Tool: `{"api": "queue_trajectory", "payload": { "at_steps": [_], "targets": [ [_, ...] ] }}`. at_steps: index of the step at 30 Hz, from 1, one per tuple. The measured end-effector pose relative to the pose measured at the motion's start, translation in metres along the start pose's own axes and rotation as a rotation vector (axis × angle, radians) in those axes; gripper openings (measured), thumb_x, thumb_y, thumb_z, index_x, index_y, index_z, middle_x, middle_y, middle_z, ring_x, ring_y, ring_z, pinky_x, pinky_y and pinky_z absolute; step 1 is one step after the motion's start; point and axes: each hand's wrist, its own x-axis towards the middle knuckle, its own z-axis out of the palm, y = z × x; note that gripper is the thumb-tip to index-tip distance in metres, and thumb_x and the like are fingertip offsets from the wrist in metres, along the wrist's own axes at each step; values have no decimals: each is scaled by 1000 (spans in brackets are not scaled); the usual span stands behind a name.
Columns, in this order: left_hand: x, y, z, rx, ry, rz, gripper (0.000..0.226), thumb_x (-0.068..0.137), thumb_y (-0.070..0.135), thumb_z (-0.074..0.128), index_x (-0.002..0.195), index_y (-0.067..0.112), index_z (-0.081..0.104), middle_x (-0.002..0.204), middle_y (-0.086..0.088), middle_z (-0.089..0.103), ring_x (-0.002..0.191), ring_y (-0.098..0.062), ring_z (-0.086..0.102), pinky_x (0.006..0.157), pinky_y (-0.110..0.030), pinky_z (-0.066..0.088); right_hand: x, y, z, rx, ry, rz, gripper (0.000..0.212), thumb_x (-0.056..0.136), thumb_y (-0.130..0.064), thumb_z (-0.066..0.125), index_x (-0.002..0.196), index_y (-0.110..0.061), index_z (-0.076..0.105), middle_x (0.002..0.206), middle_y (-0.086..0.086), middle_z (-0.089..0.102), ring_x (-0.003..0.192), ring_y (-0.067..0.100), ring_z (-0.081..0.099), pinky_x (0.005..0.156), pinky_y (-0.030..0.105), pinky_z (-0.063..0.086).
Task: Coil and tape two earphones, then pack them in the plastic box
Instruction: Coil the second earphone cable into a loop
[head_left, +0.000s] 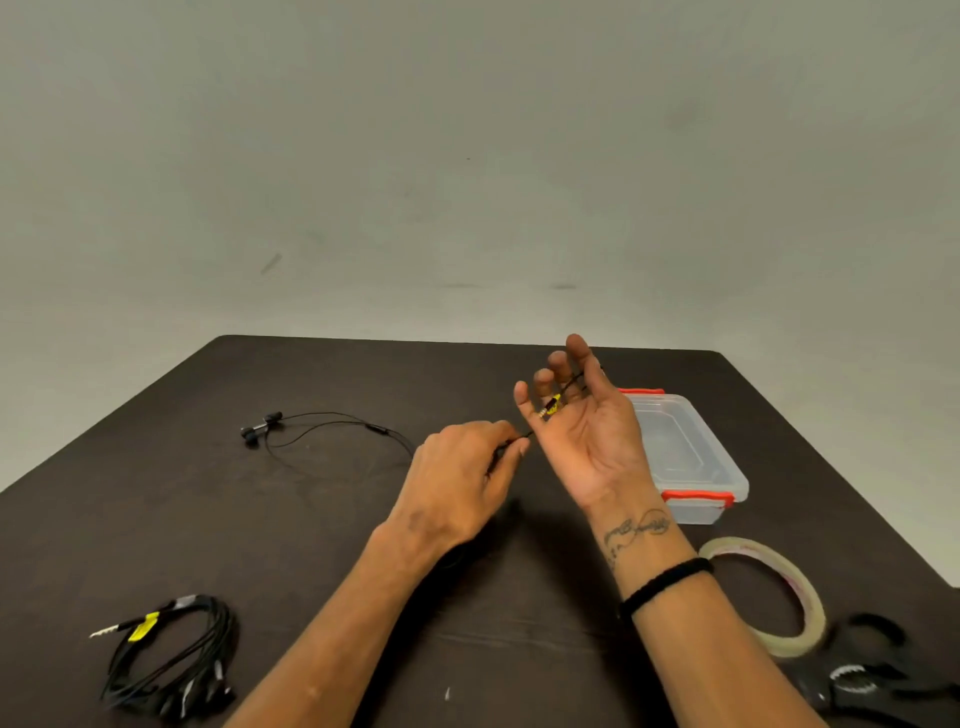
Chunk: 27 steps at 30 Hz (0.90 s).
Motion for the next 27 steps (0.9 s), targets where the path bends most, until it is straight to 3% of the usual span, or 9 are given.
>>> {"api": "queue_trajectory", "payload": {
  "at_steps": [4, 10, 14, 18, 22, 24, 27],
  "targets": [
    [0, 4, -7, 42, 46, 20, 32, 103, 48, 48, 78, 29, 55, 66, 11, 56, 59, -11, 52, 57, -36, 49, -1, 2, 1, -55, 47, -54, 21, 109, -25, 48, 110, -20, 68, 74, 0, 56, 66, 14, 51, 81, 36, 50],
    [0, 5, -13, 2, -4, -17, 37, 97, 48, 51, 68, 26, 51, 55, 8, 54, 52, -12, 51, 54, -30, 46, -5, 9, 4, -302, 19, -50, 40, 111, -38, 39, 78, -20, 52, 66, -1, 40, 60, 14, 38, 73, 36, 41],
    [0, 4, -15, -9, -45, -33, 35, 94, 44, 45, 67, 22, 53, 55, 6, 57, 50, -14, 53, 55, -35, 50, -6, 16, 9, -784, -3, -173, 42, 111, -33, 38, 73, -19, 51, 67, 1, 53, 66, 14, 48, 75, 38, 44],
    [2, -4, -23, -24, -27, -24, 30, 90, 42, 50, 66, 25, 57, 52, 9, 57, 50, -13, 55, 52, -25, 46, -15, 25, 10, -1288, -52, -272, 44, 111, -32, 38, 73, -17, 53, 71, 0, 57, 65, 6, 52, 66, 26, 47],
    [1, -9, -31, -60, -22, -13, 20, 79, 37, 55, 61, 28, 52, 51, 10, 56, 50, -15, 55, 51, -22, 42, -19, 26, 9, -1518, -98, -299, 42, 112, -33, 34, 76, -22, 53, 70, -6, 58, 62, -2, 55, 57, 12, 43],
    [2, -10, -34, -54, 4, -13, 21, 77, 33, 54, 59, 30, 45, 48, 10, 51, 49, -16, 51, 51, -20, 38, -19, 25, 9, -1580, -112, -290, 43, 112, -34, 35, 76, -22, 55, 72, -6, 61, 65, 2, 58, 59, 16, 44],
    [2, -15, -37, -51, 43, -21, 20, 77, 32, 54, 61, 25, 46, 49, 9, 48, 48, -17, 49, 51, -21, 37, -19, 26, 7, -1619, -159, -217, 44, 109, -36, 39, 73, -22, 59, 72, -5, 64, 67, 7, 59, 69, 36, 50]
  ]
}}
